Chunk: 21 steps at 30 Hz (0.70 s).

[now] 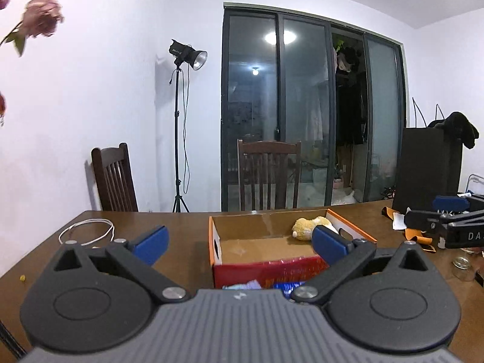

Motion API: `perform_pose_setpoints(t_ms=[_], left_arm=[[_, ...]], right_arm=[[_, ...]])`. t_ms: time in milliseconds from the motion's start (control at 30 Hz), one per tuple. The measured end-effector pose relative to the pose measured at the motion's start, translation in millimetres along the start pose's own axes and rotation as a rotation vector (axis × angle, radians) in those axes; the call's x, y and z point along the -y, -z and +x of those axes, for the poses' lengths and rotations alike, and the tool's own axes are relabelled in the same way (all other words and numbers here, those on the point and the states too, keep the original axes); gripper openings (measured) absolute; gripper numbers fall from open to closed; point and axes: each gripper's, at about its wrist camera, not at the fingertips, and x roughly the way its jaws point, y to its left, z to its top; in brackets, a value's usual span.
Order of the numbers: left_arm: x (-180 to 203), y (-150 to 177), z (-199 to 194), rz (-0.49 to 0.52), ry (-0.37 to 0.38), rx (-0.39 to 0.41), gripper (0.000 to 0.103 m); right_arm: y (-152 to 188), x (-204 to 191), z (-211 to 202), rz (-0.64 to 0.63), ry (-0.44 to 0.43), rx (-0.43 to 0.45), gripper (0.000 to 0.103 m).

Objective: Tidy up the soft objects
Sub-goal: 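Withdraw the open right tool from the box toward the remaining items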

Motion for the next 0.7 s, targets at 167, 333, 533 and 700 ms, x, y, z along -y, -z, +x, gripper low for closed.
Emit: perform_pose_setpoints(t_ms=[167, 333, 533, 700], left_arm=[[-3, 15, -21, -0.014, -0.012, -0.007, 0.103], [-6, 46, -53, -0.031, -0.003, -0.027, 0.103], [-1, 86, -91, -0.024, 0.023, -0.074, 0.103], [-6, 101, -83, -0.043, 0.049, -0.135, 0.103]], right_arm=[[8, -15, -20, 0.003, 0.014, 0.012, 0.098], [35, -25, -47, 0.026, 0.01, -0.02, 0.098], [80, -40, -84, 0.059, -0.042, -0.103, 0.098], [107, -51, -88, 0.066, -0.106, -0.185, 0.097]])
